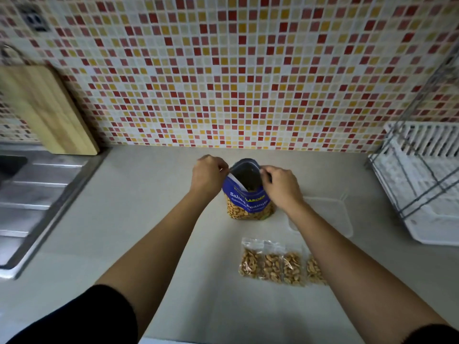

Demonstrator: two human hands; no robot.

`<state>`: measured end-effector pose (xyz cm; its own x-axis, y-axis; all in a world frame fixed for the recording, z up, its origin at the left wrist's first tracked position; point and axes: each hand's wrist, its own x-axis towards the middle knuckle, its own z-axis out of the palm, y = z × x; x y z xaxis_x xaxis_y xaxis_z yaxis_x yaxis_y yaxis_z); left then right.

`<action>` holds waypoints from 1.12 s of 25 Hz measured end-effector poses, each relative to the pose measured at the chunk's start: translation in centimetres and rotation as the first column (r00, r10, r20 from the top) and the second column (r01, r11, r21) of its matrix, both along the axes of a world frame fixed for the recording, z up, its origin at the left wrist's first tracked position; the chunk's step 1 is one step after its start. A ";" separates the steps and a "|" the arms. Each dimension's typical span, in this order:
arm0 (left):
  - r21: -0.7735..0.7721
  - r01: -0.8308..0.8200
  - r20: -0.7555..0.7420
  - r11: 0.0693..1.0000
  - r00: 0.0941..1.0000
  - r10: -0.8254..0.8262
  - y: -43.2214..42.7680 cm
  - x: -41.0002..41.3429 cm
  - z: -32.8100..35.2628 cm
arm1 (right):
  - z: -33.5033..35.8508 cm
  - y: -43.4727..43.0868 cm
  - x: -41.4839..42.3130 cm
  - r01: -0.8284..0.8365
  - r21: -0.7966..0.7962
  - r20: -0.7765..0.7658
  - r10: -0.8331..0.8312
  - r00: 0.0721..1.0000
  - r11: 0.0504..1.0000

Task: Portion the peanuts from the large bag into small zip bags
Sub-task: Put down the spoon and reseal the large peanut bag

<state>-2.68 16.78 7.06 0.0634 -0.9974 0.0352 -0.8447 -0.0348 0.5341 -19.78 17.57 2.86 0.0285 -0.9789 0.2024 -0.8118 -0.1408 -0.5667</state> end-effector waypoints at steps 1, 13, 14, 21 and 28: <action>-0.028 0.064 0.010 0.998 0.998 -0.064 0.3 -0.2 0.2 | -0.1 0.0 0.1 0.010 -0.002 0.025 -0.010 1.000 1.000; 0.072 0.512 0.393 0.856 0.774 -0.497 2.2 -0.8 2.8 | -0.7 -0.6 -0.2 0.023 -0.042 -0.004 -0.023 1.000 0.999; 0.071 0.496 0.361 0.865 0.796 -0.486 2.7 -0.2 2.8 | -0.8 -0.6 -0.1 0.028 -0.045 0.006 -0.028 1.000 0.999; 0.012 0.149 -0.214 0.989 0.966 -0.143 6.8 3.8 -0.2 | -0.6 -0.3 0.2 0.085 -0.053 -0.028 -0.086 0.996 0.995; 0.311 -0.342 -0.726 0.887 0.517 0.454 7.4 9.7 -6.0 | 1.3 3.2 7.2 -0.023 -0.450 0.268 0.159 0.950 0.893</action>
<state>7.02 24.19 1.02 0.4017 -0.8524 -0.3346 -0.0059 -0.3678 0.9299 -12.58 20.76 4.20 -0.0137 -0.7841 0.6204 -0.5919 -0.4938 -0.6371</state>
